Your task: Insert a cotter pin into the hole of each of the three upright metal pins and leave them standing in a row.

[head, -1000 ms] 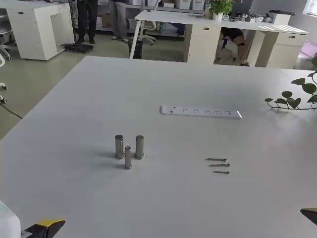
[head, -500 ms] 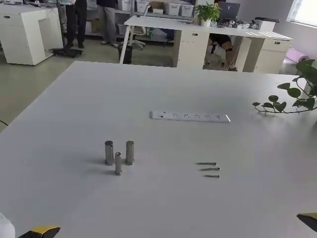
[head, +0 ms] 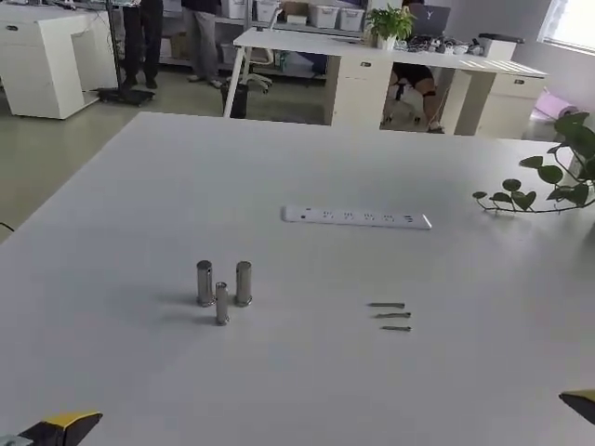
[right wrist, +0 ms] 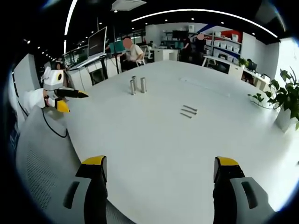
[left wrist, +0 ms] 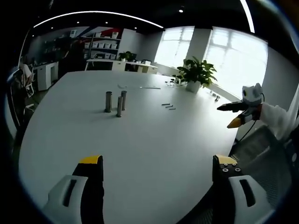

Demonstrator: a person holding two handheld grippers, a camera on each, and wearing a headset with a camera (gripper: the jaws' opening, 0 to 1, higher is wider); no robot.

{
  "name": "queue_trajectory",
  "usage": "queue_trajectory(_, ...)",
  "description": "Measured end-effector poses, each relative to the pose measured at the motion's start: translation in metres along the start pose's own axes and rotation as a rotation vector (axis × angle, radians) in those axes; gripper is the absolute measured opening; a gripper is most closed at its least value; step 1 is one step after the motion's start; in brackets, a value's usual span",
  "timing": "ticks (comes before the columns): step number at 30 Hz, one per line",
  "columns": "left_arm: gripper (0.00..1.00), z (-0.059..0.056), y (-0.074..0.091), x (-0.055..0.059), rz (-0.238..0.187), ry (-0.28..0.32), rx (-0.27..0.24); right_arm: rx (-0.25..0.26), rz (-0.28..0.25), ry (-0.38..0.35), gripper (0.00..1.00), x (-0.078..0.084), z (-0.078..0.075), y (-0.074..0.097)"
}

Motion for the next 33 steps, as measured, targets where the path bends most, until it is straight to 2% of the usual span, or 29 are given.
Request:
queue_trajectory(2,0.99,-0.001,0.0,0.0,0.005,-0.001,0.016,-0.008,0.002,0.012,0.94,0.0,0.002,0.0)
queue_trajectory(5,0.99,-0.002,0.0,-0.004,-0.033,0.016,0.035,-0.018,0.009,0.018,0.96,0.0,0.003,-0.001)
queue_trajectory(12,0.99,-0.007,-0.003,-0.012,-0.012,-0.025,0.063,-0.037,0.008,0.024,0.98,0.0,0.007,-0.002)
queue_trajectory(15,0.99,-0.007,-0.004,-0.013,-0.01,-0.031,0.068,-0.067,-0.047,0.044,0.98,-0.004,0.012,-0.003)
queue_trajectory(17,0.99,-0.007,-0.004,-0.013,-0.005,-0.035,0.07,-0.076,-0.064,0.042,0.98,-0.006,0.014,-0.003)
queue_trajectory(25,0.99,-0.002,-0.005,-0.011,0.005,-0.038,0.059,-0.054,-0.06,0.059,0.98,-0.008,0.011,-0.002)
queue_trajectory(30,0.99,0.001,-0.006,-0.008,0.013,-0.007,0.049,-0.055,-0.053,0.056,0.98,-0.006,0.008,-0.001)
queue_trajectory(33,0.99,-0.002,-0.004,-0.01,-0.017,-0.003,0.065,-0.052,-0.039,0.063,0.98,-0.004,0.006,-0.002)
Point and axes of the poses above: the centre of the closed fingertips' face, and the gripper's own axes: y roughly backward along the fingers, z roughly to its left, x roughly out of its underside, the point moved 10 cm from there along y, roughly backward along the fingers, and after that the axes turned 3 degrees about -y, right-handed, at the moved point
